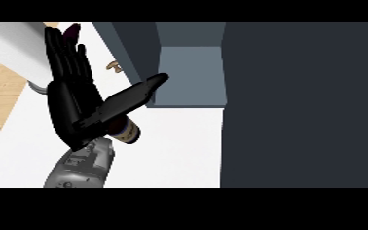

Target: Pick up the wine, place it into the cabinet and close the cabinet

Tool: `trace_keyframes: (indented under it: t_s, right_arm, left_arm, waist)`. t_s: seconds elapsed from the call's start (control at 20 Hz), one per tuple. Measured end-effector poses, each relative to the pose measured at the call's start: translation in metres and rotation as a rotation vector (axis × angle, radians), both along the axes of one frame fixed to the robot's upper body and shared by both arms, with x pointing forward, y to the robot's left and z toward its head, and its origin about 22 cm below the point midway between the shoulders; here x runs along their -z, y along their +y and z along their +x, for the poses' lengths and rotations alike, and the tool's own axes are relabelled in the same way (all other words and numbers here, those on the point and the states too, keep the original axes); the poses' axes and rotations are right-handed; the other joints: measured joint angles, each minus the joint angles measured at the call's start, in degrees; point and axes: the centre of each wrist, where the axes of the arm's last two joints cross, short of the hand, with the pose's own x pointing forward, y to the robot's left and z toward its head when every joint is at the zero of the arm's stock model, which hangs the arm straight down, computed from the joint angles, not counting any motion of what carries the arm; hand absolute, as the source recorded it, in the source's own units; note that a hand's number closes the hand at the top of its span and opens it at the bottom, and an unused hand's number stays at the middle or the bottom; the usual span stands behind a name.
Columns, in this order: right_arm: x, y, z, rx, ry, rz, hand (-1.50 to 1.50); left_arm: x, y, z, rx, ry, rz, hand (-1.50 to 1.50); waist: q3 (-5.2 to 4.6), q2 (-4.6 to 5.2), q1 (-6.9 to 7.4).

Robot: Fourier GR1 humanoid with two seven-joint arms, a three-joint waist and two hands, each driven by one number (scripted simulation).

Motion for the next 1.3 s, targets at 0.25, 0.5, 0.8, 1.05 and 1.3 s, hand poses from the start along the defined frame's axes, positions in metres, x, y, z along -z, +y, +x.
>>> trace_keyframes:
  t_s: [0.25,0.5,0.8,1.05,1.3]
  right_arm:
    - [-0.004,0.003,0.003,0.001,0.003,0.008,-1.5]
    - [-0.004,0.004,0.003,0.005,0.001,0.015,-1.5]
    - [-0.003,0.004,0.003,0.006,-0.006,0.004,-1.5]
    - [-0.01,0.005,0.009,0.005,-0.003,0.001,-1.5]
    - [-0.007,0.007,0.006,-0.004,0.0,0.005,-1.5]
  left_arm:
    - [0.005,0.008,-0.013,-0.035,0.024,0.003,-1.5]
    - [0.018,0.023,-0.028,-0.074,0.045,0.007,-1.5]
    - [0.043,0.04,-0.04,-0.099,0.089,0.003,-1.5]
    - [0.061,0.046,-0.053,-0.107,0.123,-0.003,-1.5]
    - [0.084,0.058,-0.058,-0.123,0.144,-0.011,-1.5]
  waist:
    - [-0.01,0.0,0.09]
    - [-0.01,0.0,0.1]
    - [-0.03,0.04,0.08]
    - [-0.04,0.05,0.18]
    - [-0.04,0.04,0.13]
